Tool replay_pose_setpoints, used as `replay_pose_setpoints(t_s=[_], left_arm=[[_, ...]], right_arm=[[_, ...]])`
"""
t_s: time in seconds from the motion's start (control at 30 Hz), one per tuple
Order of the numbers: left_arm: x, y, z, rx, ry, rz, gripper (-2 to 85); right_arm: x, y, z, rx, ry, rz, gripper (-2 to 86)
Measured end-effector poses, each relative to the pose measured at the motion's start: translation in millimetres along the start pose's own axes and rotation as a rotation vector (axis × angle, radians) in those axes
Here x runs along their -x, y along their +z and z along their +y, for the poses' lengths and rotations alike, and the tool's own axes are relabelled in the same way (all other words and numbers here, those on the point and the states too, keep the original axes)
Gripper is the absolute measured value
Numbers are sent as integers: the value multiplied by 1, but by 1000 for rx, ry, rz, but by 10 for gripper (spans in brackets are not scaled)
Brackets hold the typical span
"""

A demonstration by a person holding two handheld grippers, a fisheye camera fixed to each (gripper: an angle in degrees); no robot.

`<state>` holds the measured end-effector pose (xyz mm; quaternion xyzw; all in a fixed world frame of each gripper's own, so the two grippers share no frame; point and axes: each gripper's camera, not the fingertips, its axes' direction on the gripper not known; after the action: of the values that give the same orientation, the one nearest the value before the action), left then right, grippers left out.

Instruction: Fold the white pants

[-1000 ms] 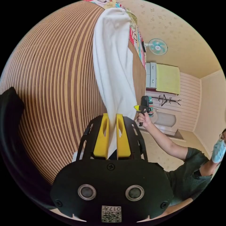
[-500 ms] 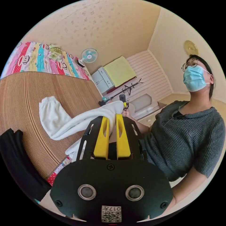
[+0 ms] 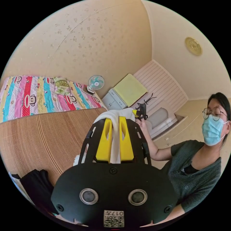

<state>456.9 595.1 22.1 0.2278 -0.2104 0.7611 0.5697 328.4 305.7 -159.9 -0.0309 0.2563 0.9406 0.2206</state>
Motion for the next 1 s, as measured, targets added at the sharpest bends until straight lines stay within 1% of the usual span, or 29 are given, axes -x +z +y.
replay_pose_setpoints(t_s=[0.03,0.07,0.13,0.17,0.23,0.27,0.33,0.37,0.4,0.43,0.5,0.53,0.57,0.6,0.67,0.73,0.83,0.93,1.0], left_arm=[[38,21,-6,34,-76,-11,51],[55,31,-7,49,-108,-18,51],[112,62,3,88,-171,-80,51],[124,68,8,103,-181,-97,51],[160,95,50,213,-234,-138,52],[167,102,66,235,-244,-141,52],[193,131,143,297,-327,-101,52],[200,139,164,312,-358,-85,52],[212,154,205,347,-426,-68,53],[225,167,247,388,-507,-76,55],[244,183,302,464,-636,-117,69],[254,188,330,511,-708,-150,78],[259,188,340,522,-738,-155,81],[268,185,353,508,-778,-143,83],[283,176,353,449,-792,-135,88],[309,167,330,394,-763,-149,124],[349,169,286,319,-711,-111,159],[393,185,246,314,-656,-154,173],[420,202,231,339,-651,-136,179]], right_arm=[[-18,9,-3,13,38,-5,8],[-46,25,-5,31,80,-19,9],[-71,48,4,67,56,-10,11],[-82,65,17,116,65,10,12],[-92,89,52,190,73,52,16],[-100,104,84,229,96,61,20],[-119,119,142,248,193,50,30],[-136,128,186,255,291,55,40],[-154,138,231,262,412,58,53],[-164,142,254,267,486,59,60],[-191,150,331,285,751,81,86],[-194,149,344,286,798,83,90],[-198,146,361,268,857,68,100],[-199,141,366,238,884,50,113],[-200,135,353,210,875,48,134],[-204,134,326,204,832,61,155],[-221,148,267,228,751,71,190],[-245,175,213,242,700,41,214],[-261,203,178,274,677,7,223]])
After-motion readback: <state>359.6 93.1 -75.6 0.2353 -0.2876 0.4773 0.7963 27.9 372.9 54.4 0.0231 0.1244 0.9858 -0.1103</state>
